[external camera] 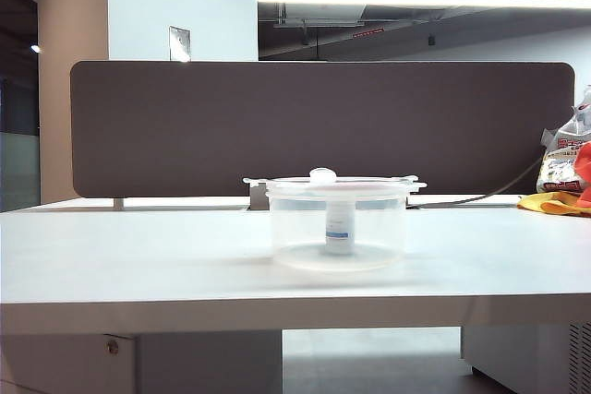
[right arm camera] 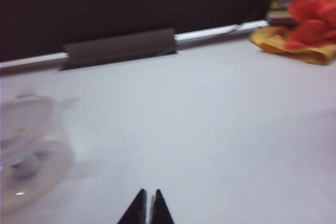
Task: Remove the lid of the round box, pick up the small white medicine bottle inside, and place it on the table.
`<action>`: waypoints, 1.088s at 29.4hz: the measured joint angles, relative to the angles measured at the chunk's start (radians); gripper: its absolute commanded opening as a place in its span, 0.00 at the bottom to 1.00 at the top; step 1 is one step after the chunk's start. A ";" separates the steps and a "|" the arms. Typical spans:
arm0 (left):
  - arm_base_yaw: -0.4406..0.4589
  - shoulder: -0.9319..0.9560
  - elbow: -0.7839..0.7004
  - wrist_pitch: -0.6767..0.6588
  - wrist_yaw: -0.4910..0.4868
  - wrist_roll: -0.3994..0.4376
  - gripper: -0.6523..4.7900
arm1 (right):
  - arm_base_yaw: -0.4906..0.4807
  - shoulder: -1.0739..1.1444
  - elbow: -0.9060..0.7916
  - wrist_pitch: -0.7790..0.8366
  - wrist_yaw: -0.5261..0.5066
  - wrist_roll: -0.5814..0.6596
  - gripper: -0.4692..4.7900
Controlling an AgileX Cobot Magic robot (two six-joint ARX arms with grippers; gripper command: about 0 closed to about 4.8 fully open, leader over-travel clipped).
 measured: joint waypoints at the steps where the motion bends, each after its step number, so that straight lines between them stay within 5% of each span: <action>1: 0.000 0.000 0.011 -0.014 0.025 -0.008 0.11 | 0.000 0.000 0.022 -0.016 -0.031 0.008 0.13; 8: 0.000 0.006 0.162 -0.034 0.060 -0.013 0.11 | 0.000 0.048 0.218 -0.043 -0.039 0.031 0.18; 17: 0.000 0.227 0.452 -0.106 0.122 -0.011 0.11 | 0.000 0.431 0.604 -0.067 -0.127 0.044 0.23; 21: 0.000 0.411 0.578 -0.177 0.169 0.014 0.11 | 0.001 0.616 0.776 -0.149 -0.204 0.044 0.08; 26: -0.002 0.589 0.703 -0.187 0.238 0.018 0.11 | 0.002 0.810 0.930 -0.314 -0.235 0.042 0.09; 32: -0.197 0.790 0.834 -0.183 0.237 -0.012 0.11 | 0.086 1.029 1.025 -0.342 -0.272 0.020 0.09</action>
